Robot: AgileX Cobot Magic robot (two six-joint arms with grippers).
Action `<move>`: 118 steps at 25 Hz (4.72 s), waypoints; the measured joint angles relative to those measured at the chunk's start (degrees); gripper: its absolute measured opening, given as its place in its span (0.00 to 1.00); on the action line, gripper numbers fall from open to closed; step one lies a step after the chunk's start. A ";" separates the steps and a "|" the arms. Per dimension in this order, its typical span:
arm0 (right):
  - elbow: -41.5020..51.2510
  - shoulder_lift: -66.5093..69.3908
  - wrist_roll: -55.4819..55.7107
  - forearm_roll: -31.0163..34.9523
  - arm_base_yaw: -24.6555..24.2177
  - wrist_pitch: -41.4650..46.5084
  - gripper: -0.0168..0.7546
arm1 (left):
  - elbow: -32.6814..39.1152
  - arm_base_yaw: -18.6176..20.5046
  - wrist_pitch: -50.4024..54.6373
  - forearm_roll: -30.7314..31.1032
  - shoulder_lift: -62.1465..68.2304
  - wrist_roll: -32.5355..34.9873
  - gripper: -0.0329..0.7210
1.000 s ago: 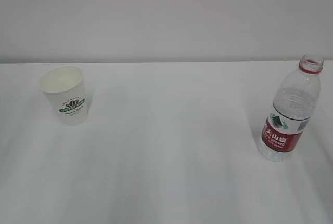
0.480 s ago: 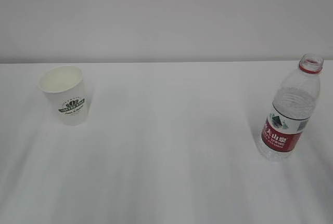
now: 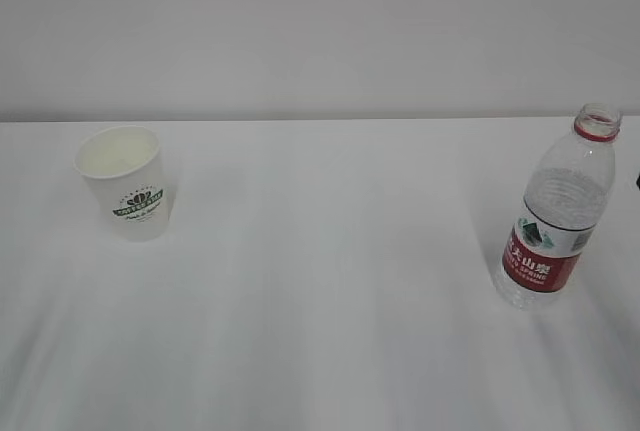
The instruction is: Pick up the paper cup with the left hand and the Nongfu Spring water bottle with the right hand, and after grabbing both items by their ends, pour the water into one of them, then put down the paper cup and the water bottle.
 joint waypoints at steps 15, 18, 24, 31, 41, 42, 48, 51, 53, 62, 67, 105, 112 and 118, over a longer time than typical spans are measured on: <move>7.54 0.00 0.34 -1.62 0.00 -5.66 0.74 | 0.00 0.00 -0.07 3.40 0.00 -2.67 0.81; 7.54 0.00 0.34 -2.03 0.00 -5.90 0.74 | 0.00 0.00 -0.07 4.63 0.00 -3.03 0.81; 7.54 0.00 0.34 -2.52 0.00 -5.90 0.74 | 0.00 0.00 -0.36 7.16 0.00 -3.88 0.80; 7.54 6.57 0.34 -2.52 0.00 -8.97 0.74 | 0.00 0.00 -2.73 7.40 4.29 -4.31 0.80; 7.54 25.22 -2.41 -2.66 0.00 -26.30 0.74 | 0.00 0.00 -9.74 8.35 13.81 -4.45 0.79; 7.54 26.94 -2.83 -2.66 0.00 -28.18 0.74 | 0.00 0.00 -10.21 8.82 14.29 -4.45 0.79; 7.54 35.43 -4.93 -2.31 0.00 -36.04 0.73 | 0.00 0.00 -11.21 8.82 15.02 -4.45 0.79; 7.54 38.47 -5.55 -1.75 0.00 -36.35 0.73 | 0.00 0.00 -11.35 8.82 15.02 -4.45 0.79; 7.54 39.51 -6.01 -1.53 0.00 -36.35 0.73 | 0.00 0.00 -11.63 8.82 15.02 -4.45 0.79; 7.54 40.12 -7.64 0.99 0.00 -36.67 0.73 | 0.00 0.00 -15.69 8.82 18.77 -4.45 0.79; 7.54 40.12 -7.98 1.36 0.00 -36.76 0.73 | 0.00 0.00 -23.22 12.15 24.49 -4.45 0.79; 5.34 48.02 -13.47 2.15 0.00 -37.18 0.88 | -0.31 0.00 -33.44 13.38 34.83 -4.90 0.93; 4.46 48.06 -13.47 2.26 0.00 -37.18 0.88 | -0.31 0.00 -33.44 13.38 34.83 -4.90 0.92; 4.46 49.52 -12.24 2.26 0.00 -37.18 0.88 | -0.31 0.00 -33.44 13.38 34.83 -4.90 0.91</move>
